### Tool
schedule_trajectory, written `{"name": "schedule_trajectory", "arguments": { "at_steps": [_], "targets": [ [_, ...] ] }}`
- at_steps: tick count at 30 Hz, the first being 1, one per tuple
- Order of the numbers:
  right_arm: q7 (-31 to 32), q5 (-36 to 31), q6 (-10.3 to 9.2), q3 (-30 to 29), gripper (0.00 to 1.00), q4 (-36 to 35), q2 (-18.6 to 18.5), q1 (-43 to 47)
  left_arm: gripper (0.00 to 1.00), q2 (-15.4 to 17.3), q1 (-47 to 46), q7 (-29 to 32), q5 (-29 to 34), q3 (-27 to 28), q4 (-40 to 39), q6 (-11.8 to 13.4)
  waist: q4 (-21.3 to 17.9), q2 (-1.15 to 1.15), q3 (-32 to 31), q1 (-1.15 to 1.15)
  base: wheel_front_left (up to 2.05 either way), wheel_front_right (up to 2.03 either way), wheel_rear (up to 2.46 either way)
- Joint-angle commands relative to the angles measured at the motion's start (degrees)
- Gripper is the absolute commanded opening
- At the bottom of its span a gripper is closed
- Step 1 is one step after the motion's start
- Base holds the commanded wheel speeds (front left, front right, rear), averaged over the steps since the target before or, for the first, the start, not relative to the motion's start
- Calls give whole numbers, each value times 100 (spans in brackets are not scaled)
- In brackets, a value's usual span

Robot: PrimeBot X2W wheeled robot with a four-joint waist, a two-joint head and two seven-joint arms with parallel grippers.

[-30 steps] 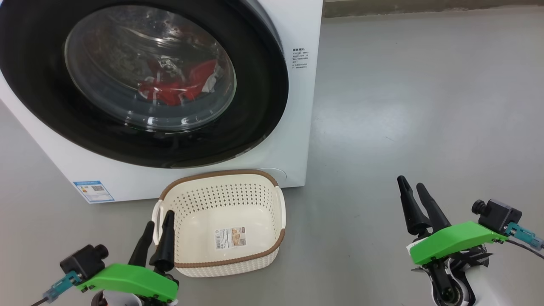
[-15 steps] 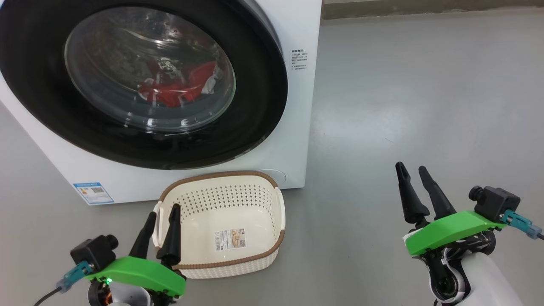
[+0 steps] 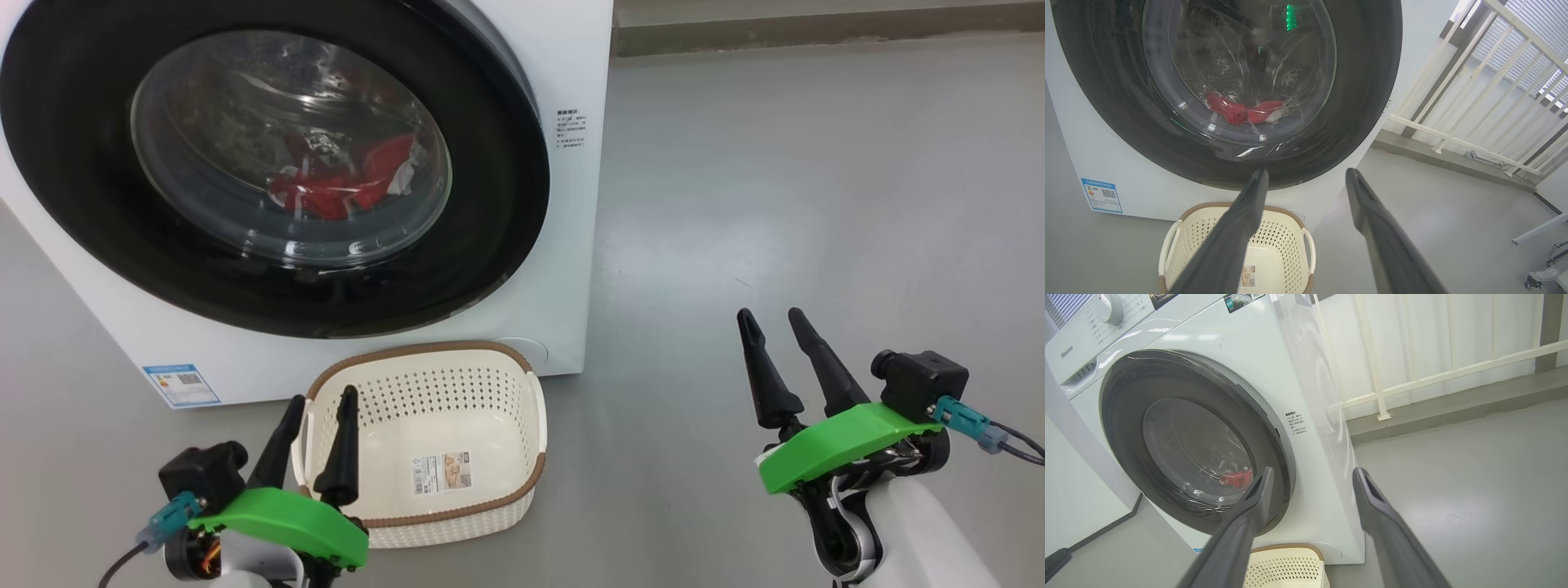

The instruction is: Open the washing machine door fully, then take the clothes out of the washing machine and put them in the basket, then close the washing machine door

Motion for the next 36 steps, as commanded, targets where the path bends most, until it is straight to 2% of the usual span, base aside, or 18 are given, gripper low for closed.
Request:
{"name": "schedule_trajectory", "arguments": {
  "at_steps": [1,22,36],
  "targets": [
    [-99,-195,-3,163,100,-106,-43,-293,100,85,-335,-101,223,92,-95,26,4,0,-23,0,0,0,0],
    [-430,-1374,-3,418,100,-79,-71,-440,100,103,-559,-431,1449,-84,129,49,14,0,-126,0,0,0,0],
    [-430,-1338,-3,408,100,-95,-71,-439,100,103,-573,-431,1462,-50,124,24,26,0,-84,0,0,0,0]
  ]
}}
